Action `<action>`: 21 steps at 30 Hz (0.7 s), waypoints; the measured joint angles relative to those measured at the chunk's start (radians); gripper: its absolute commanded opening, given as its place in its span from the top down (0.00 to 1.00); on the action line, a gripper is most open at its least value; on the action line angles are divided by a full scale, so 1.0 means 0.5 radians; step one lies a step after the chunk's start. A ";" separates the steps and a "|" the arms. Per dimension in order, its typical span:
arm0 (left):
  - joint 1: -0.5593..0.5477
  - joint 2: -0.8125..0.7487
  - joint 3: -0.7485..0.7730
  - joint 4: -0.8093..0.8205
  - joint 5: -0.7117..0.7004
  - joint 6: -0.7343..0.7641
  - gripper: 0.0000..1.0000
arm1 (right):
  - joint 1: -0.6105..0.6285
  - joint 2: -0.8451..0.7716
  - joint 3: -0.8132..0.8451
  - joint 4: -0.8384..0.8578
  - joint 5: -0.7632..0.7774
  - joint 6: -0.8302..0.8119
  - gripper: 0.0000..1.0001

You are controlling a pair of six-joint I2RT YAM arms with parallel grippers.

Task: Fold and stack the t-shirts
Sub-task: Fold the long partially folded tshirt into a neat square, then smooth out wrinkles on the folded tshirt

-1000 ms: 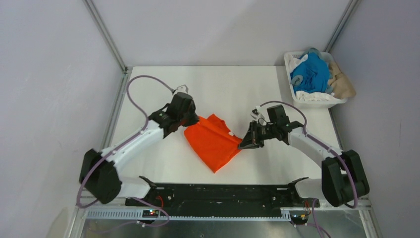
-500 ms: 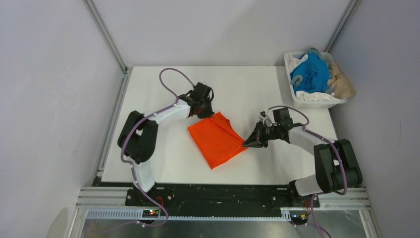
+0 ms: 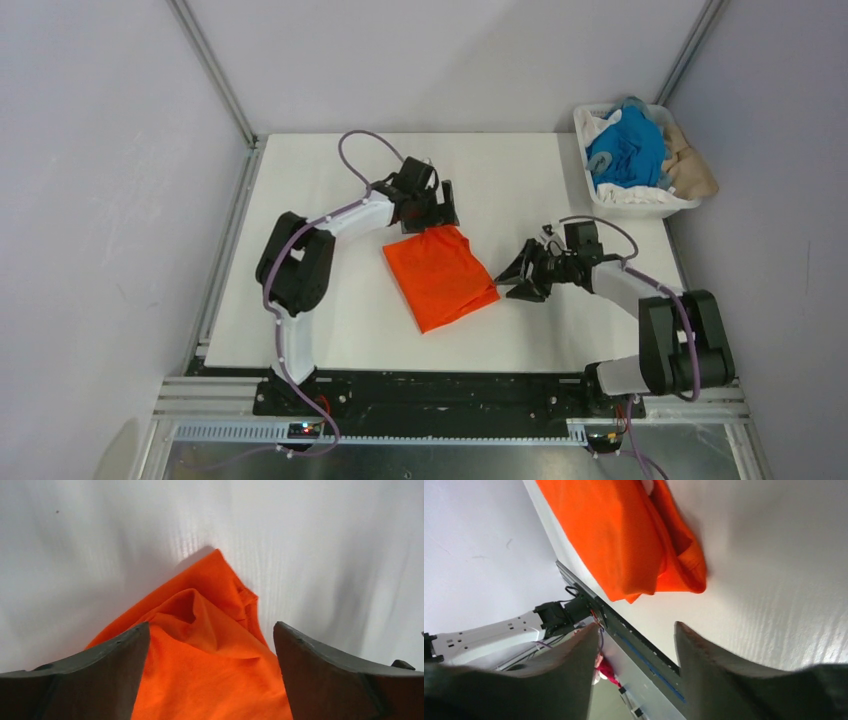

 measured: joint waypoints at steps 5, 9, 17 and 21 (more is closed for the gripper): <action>-0.001 -0.088 0.033 0.002 0.099 0.048 0.00 | 0.047 -0.325 -0.002 -0.042 0.076 -0.047 0.01; -0.001 -0.283 -0.005 0.024 0.219 0.069 0.00 | 0.244 -0.598 -0.002 0.040 0.150 -0.047 0.01; -0.003 -0.411 -0.128 0.093 0.449 0.068 0.00 | 0.566 -0.391 0.053 0.432 0.303 -0.032 0.00; -0.007 -0.258 -0.106 0.108 0.545 0.066 0.00 | 0.568 -0.117 0.101 0.581 0.335 -0.031 0.00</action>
